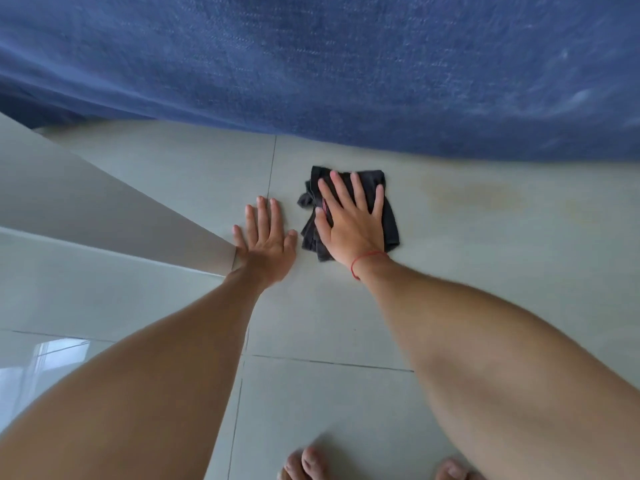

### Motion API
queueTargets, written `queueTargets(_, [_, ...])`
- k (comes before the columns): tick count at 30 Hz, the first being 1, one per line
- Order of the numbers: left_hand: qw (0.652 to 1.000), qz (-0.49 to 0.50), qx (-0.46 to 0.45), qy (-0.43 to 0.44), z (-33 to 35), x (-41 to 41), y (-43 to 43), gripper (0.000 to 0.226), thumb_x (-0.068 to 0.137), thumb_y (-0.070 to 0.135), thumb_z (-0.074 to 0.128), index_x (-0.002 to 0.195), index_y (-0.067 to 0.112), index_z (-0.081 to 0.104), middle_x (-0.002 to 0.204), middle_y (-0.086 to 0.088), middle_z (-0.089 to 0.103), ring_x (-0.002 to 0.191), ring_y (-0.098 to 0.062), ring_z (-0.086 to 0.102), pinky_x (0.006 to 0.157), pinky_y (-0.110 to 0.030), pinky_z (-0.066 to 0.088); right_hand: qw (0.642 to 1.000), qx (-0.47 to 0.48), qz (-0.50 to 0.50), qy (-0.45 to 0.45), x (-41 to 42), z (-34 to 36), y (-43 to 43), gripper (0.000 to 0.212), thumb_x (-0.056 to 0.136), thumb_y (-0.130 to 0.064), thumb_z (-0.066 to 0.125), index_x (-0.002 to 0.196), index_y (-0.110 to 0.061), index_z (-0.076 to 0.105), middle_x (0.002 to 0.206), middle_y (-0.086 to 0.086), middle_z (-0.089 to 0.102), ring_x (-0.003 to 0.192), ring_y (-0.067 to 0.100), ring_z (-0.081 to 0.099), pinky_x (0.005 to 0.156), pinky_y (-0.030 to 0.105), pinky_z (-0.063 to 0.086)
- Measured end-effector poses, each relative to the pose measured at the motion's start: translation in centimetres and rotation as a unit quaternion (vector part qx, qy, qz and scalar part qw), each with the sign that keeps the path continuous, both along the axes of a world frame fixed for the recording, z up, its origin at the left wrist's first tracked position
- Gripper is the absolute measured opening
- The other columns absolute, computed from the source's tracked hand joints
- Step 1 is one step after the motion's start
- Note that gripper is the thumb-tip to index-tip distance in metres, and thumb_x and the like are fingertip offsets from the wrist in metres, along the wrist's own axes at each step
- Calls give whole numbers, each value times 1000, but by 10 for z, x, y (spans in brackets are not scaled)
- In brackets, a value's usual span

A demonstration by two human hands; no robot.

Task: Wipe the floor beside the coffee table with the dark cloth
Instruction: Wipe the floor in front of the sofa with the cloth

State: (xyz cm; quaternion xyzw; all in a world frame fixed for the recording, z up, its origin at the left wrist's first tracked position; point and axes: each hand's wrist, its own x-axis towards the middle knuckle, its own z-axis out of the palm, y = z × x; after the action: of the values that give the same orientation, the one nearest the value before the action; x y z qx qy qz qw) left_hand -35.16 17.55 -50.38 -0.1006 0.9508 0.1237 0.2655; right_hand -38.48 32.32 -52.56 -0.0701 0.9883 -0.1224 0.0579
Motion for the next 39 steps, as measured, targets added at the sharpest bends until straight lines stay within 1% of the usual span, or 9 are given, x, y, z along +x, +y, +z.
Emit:
queueTargets(8, [1000,-5,6,3,1,1,0,63,100,40,14,150,24,-21,158,3,-30,146,-19,-26,118,-45,-15,999,-22,-24,13,-40,3,-8,54,96,-43,33,148,-29,34,159,-6,25,149,24,17,117,59,1])
queueTargets(13, [999,2,-30,-12,9,1,7,63,100,41,12,150,23,-22,159,0,-28,146,-20,-24,118,-50,-13,1000,-19,-1,16,33,6,32,53,93,-40,37,144,-27,42,155,-4,36,145,25,29,118,56,14])
queueTargets(16, [998,-13,-41,56,18,-1,36,61,99,46,9,151,30,-18,160,1,-23,147,-21,-24,113,-54,-18,1000,-7,-3,8,81,7,84,51,94,-39,38,143,-28,44,154,-6,38,143,24,34,117,53,17])
queueTargets(19, [995,-64,9,81,22,-11,81,61,98,53,10,151,36,-14,161,3,-21,147,-23,-23,111,-52,-21,995,13,-100,-21,111,8,145,54,95,-43,28,146,-30,38,157,-9,30,147,20,26,118,50,11])
queueTargets(23, [997,-70,25,0,7,-15,107,61,97,55,11,148,41,-18,157,1,-31,145,-23,-28,115,-57,-15,971,21,-233,-50,111,11,195,60,93,-49,14,149,-34,27,160,-11,20,149,17,15,120,52,4])
queueTargets(29, [997,-69,23,-34,9,-20,104,59,98,53,10,147,41,-22,154,2,-37,143,-23,-33,114,-56,-18,946,20,-319,-57,37,7,178,55,99,-45,20,152,-33,15,163,-7,4,151,25,-3,116,62,-6])
queueTargets(33, [997,-63,24,-36,8,-19,105,59,98,51,10,147,41,-22,154,2,-37,143,-23,-33,112,-56,-20,956,-6,-289,-45,-19,8,142,56,97,-43,25,152,-30,19,163,-3,8,150,30,-2,113,65,-8])
queueTargets(36, [997,-64,23,-40,8,-22,106,59,98,50,10,146,43,-23,154,3,-38,142,-22,-34,111,-55,-21,983,-11,-183,-19,-33,8,111,54,96,-41,32,150,-31,28,161,-3,18,150,31,5,112,65,-7])
queueTargets(39, [996,-66,22,-47,12,-23,107,58,98,49,10,146,43,-23,154,2,-38,142,-23,-34,111,-55,-20,996,0,-91,3,-16,7,99,53,95,-40,34,146,-29,37,159,-5,28,148,29,18,115,63,2])
